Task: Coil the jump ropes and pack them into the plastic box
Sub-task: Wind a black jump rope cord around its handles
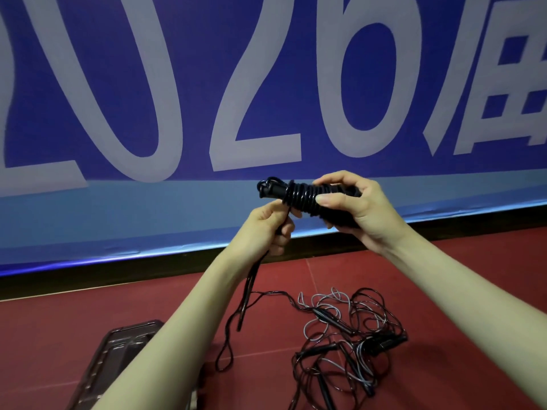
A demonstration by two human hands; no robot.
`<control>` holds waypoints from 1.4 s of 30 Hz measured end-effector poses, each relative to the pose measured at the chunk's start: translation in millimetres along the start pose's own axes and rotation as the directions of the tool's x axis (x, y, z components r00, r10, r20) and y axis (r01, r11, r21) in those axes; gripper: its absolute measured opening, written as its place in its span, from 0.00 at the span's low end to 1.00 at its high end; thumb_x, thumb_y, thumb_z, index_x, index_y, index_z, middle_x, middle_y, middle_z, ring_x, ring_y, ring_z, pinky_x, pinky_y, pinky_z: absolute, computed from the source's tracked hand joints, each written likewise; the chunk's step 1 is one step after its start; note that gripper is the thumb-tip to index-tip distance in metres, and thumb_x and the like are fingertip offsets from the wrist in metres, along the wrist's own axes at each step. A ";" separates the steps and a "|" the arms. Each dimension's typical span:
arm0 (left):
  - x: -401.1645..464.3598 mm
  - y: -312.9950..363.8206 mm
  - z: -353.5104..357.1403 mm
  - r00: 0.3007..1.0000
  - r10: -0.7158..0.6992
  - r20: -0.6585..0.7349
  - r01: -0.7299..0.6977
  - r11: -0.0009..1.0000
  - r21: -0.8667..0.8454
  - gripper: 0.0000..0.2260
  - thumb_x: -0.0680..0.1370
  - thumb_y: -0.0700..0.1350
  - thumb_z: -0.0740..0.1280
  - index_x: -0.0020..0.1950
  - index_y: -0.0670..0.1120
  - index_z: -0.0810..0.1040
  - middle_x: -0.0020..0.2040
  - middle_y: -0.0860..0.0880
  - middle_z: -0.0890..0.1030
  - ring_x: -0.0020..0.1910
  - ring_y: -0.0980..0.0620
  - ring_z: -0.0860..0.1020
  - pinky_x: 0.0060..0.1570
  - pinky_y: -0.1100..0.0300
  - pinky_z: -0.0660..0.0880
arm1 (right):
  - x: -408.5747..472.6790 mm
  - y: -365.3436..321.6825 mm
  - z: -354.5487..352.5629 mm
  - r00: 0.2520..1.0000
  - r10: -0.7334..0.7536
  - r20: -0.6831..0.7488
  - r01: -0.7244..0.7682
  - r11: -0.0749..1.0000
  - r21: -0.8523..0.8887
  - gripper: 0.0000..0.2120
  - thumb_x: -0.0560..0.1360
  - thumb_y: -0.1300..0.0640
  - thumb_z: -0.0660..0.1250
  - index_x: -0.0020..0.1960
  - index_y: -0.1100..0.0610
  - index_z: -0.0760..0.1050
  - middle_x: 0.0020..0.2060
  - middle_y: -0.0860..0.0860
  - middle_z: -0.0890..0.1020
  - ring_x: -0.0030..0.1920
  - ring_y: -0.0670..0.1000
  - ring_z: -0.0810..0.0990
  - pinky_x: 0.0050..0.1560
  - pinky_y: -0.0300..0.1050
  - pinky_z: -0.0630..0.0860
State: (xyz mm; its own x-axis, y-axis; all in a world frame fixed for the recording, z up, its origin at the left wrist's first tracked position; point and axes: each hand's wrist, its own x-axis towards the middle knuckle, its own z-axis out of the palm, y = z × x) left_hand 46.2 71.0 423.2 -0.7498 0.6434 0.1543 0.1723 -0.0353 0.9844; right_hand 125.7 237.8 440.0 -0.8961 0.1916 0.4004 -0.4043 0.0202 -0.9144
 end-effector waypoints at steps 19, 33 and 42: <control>-5.9 19.3 21.0 0.957 0.245 0.155 -0.130 -0.114 0.985 0.04 0.82 0.40 0.56 0.48 0.46 0.65 0.43 0.47 0.74 0.37 0.42 0.70 0.27 0.57 0.55 | 14.4 32.7 -26.9 0.956 -0.117 -0.268 0.014 0.935 -0.355 0.11 0.69 0.61 0.77 0.47 0.51 0.79 0.39 0.54 0.82 0.33 0.50 0.81 0.32 0.42 0.76; -12.7 30.2 -23.8 0.951 0.101 0.293 -0.267 0.749 0.606 0.07 0.76 0.44 0.69 0.39 0.48 0.75 0.34 0.53 0.78 0.31 0.54 0.71 0.34 0.64 0.68 | 0.1 -2.5 -26.9 0.883 0.160 0.442 0.037 0.913 -0.405 0.16 0.63 0.55 0.76 0.49 0.56 0.81 0.37 0.46 0.81 0.38 0.46 0.78 0.39 0.37 0.74; -13.4 18.3 -8.6 0.969 0.022 0.246 -0.035 0.998 0.050 0.10 0.79 0.49 0.62 0.43 0.43 0.71 0.28 0.49 0.73 0.23 0.54 0.68 0.25 0.64 0.65 | 0.7 1.0 -29.8 0.910 0.079 0.407 -0.029 0.991 -0.127 0.15 0.58 0.53 0.74 0.46 0.51 0.82 0.42 0.54 0.79 0.40 0.57 0.75 0.38 0.50 0.73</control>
State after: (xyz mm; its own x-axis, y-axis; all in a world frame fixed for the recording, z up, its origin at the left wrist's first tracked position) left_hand 53.9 55.1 439.9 -0.5659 0.8108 0.1500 0.2302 -0.0193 0.9730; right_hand 130.1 267.1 437.6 -0.9218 -0.2236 0.3167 -0.3518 0.1391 -0.9257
